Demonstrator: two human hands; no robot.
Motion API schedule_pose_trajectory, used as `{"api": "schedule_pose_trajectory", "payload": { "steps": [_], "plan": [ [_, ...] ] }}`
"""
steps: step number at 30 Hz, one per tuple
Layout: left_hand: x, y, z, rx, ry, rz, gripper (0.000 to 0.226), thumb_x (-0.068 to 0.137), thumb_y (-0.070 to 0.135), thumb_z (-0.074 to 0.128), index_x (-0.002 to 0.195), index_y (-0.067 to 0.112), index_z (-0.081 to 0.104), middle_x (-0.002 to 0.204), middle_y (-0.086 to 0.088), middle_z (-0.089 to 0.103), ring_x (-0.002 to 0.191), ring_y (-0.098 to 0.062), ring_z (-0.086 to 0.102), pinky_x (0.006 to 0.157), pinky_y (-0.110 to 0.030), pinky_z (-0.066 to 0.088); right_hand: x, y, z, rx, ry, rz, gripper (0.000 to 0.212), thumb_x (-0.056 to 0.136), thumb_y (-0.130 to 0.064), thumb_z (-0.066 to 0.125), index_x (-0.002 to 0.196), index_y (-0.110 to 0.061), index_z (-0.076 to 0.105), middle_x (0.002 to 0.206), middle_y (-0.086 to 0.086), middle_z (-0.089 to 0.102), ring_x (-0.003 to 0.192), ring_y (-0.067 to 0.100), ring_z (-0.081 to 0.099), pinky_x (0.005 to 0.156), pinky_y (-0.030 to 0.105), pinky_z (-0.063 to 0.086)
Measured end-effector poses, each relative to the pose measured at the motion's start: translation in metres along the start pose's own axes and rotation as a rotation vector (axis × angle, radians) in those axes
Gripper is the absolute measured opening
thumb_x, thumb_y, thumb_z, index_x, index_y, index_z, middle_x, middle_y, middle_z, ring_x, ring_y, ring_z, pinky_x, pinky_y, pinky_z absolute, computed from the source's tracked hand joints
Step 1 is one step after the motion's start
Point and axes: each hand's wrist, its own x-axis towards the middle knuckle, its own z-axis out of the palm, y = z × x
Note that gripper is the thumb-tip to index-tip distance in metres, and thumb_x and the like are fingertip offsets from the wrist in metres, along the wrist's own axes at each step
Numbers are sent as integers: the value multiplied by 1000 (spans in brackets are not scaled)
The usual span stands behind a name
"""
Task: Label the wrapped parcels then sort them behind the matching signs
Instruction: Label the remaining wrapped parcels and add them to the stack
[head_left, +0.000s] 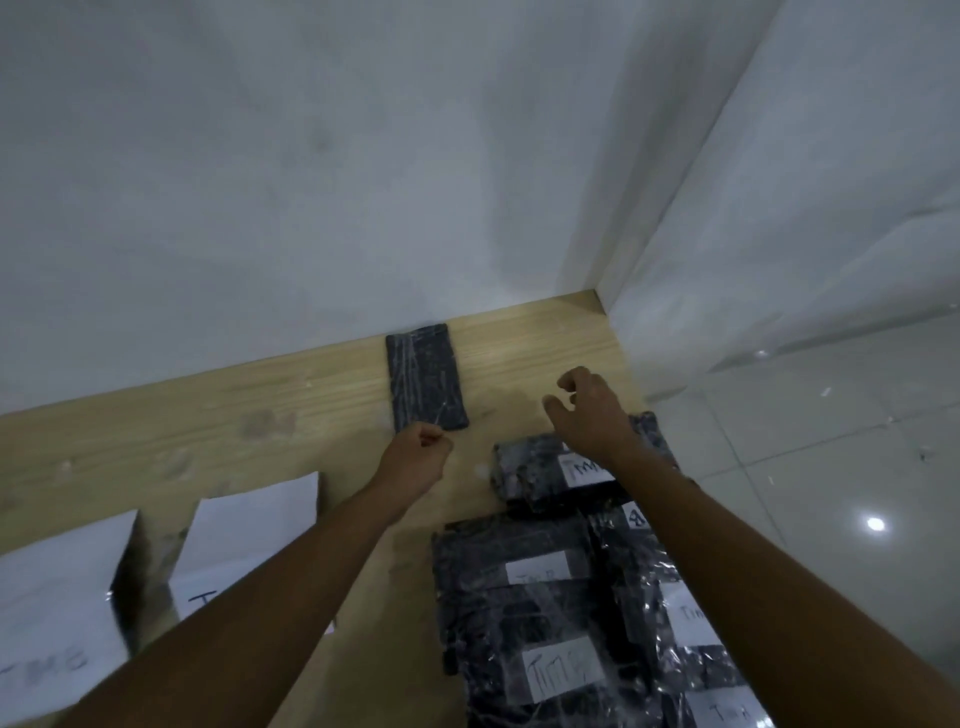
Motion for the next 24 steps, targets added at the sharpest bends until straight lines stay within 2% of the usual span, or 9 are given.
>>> {"api": "schedule_pose_trajectory", "payload": {
  "steps": [4, 6, 8, 11, 13, 15, 17, 19, 24],
  "plan": [
    [21, -2, -29, -27, 87, -21, 11, 92, 28, 59, 95, 18, 54, 90, -1, 54, 87, -23, 56, 88, -38, 51, 17, -34, 43, 120, -181, 25, 50, 93, -31, 58, 133, -7, 42, 135, 13, 49, 112, 26, 53, 85, 31, 41],
    [28, -3, -37, -8, 66, -43, 35, 91, 30, 59, 121, 14, 51, 108, -4, 53, 90, -20, 50, 79, -29, 44, 22, -50, 62, 170, -241, 87, 55, 94, -33, 57, 139, -9, 36, 141, 13, 46, 116, 26, 52, 84, 29, 39],
    [34, -4, -40, 37, 34, -78, 60, 92, 33, 58, 142, 8, 33, 123, -3, 47, 96, -17, 47, 70, -27, 41, 26, -63, 80, 213, -292, 150, 60, 95, -35, 55, 143, -9, 30, 144, 14, 42, 122, 29, 49, 83, 30, 38],
    [41, -9, -38, 25, 19, -87, 48, 90, 33, 61, 126, 7, 45, 105, 0, 52, 86, -14, 52, 61, -25, 40, 24, -75, 98, 271, -303, 224, 63, 95, -30, 56, 143, -4, 26, 142, 18, 44, 121, 33, 50, 85, 35, 44],
    [45, -13, -38, -17, -30, -62, 45, 86, 37, 65, 121, 11, 54, 109, -7, 61, 90, -17, 59, 70, -28, 48, 23, -82, 109, 366, -271, 280, 70, 94, -31, 59, 145, -3, 21, 142, 18, 44, 123, 33, 50, 94, 35, 46],
    [46, -18, -41, -77, -74, -57, 56, 83, 41, 67, 130, 15, 51, 126, -6, 59, 104, -20, 59, 87, -33, 50, 20, -90, 117, 392, -234, 343, 74, 89, -39, 62, 143, -4, 25, 139, 17, 45, 122, 35, 50, 101, 41, 46],
    [44, -23, -45, -172, -49, -143, 79, 81, 43, 69, 145, 17, 30, 139, -3, 46, 119, -24, 52, 99, -39, 45, 19, -96, 123, 361, -202, 341, 66, 86, -42, 64, 135, -6, 38, 131, 16, 49, 115, 34, 54, 96, 45, 50],
    [41, -29, -50, -239, -32, -182, 86, 82, 43, 68, 149, 18, 20, 142, -7, 43, 121, -25, 50, 99, -40, 46, 11, -106, 123, 381, -204, 274, 49, 89, -34, 63, 127, -5, 49, 122, 13, 57, 107, 28, 58, 91, 39, 52],
    [11, -37, -66, -509, -13, -183, 53, 96, 50, 43, 134, 13, 41, 126, -11, 56, 111, -25, 55, 90, -42, 49, -23, -131, 116, 438, -170, 99, 28, 90, -22, 61, 116, -13, 56, 104, 1, 60, 95, 20, 59, 85, 36, 53]
  ]
}}
